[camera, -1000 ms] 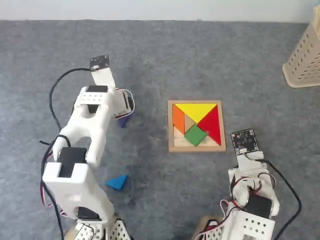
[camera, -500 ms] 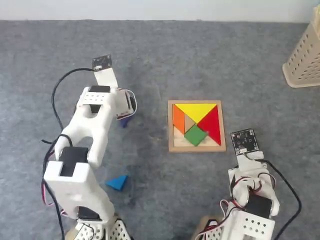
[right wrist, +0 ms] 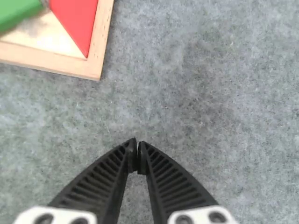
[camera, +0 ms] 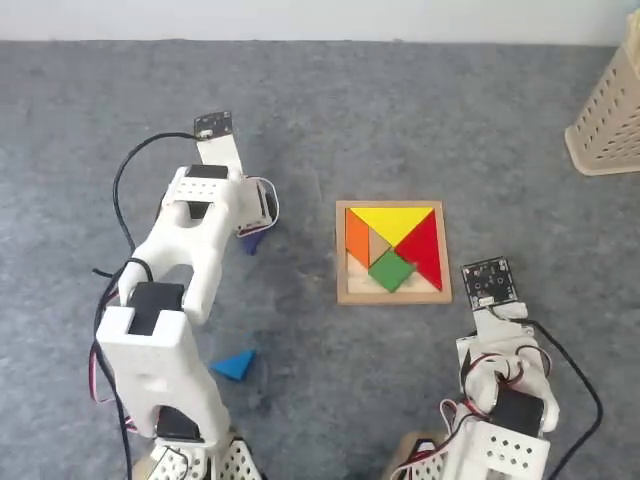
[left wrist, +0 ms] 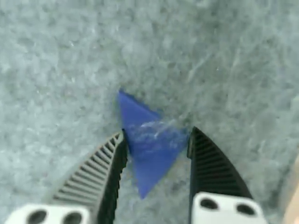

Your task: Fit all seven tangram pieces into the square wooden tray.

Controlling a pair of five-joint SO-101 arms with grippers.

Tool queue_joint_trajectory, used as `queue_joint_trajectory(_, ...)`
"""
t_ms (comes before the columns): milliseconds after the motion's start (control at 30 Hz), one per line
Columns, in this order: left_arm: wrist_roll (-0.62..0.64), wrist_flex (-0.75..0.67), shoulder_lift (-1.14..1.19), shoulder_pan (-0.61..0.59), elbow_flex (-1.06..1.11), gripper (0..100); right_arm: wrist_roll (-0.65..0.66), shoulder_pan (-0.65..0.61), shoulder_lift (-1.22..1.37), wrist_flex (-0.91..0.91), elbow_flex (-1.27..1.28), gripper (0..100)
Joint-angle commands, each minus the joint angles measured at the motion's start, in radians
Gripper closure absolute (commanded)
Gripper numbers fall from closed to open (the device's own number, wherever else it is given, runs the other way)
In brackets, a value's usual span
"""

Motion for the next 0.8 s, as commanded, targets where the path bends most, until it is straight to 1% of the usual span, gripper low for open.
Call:
queue_joint_trajectory(0, -0.034, 0.014, -0.003, 0.012, -0.021, 80, 0.009, 0.01, -0.013, 0.01, 0.018, 99.1)
queue_joint_trajectory(67, -0.084, 0.021, -0.005, 0.012, -0.021, 82, 0.009, 0.01, -0.013, 0.01, 0.018, 99.1)
queue_joint_trajectory(133, -0.138, 0.061, -0.005, 0.012, -0.025, 83, 0.009, 0.01, -0.013, 0.01, 0.018, 99.1)
queue_joint_trajectory(267, -0.281, 0.126, -0.006, 0.014, -0.025, 84, 0.009, 0.012, -0.013, 0.01, 0.018, 99.1)
queue_joint_trajectory(367, -0.382, 0.175, -0.064, 0.014, -0.019, 84, 0.009, 0.012, -0.013, 0.01, 0.018, 99.1)
queue_joint_trajectory(433, -0.413, 0.193, -0.144, 0.012, 0.008, 86, 0.009, 0.012, -0.013, 0.01, 0.018, 99.1)
queue_joint_trajectory(533, -0.437, 0.175, -0.307, 0.015, 0.113, 90, 0.009, 0.012, -0.013, 0.01, 0.018, 99.1)
queue_joint_trajectory(667, -0.44, 0.103, -0.517, 0.049, 0.288, 90, 0.009, 0.013, -0.013, 0.01, 0.018, 99.1)
queue_joint_trajectory(767, -0.45, 0.066, -0.628, 0.072, 0.366, 90, 0.009, 0.013, -0.013, 0.01, 0.018, 99.1)
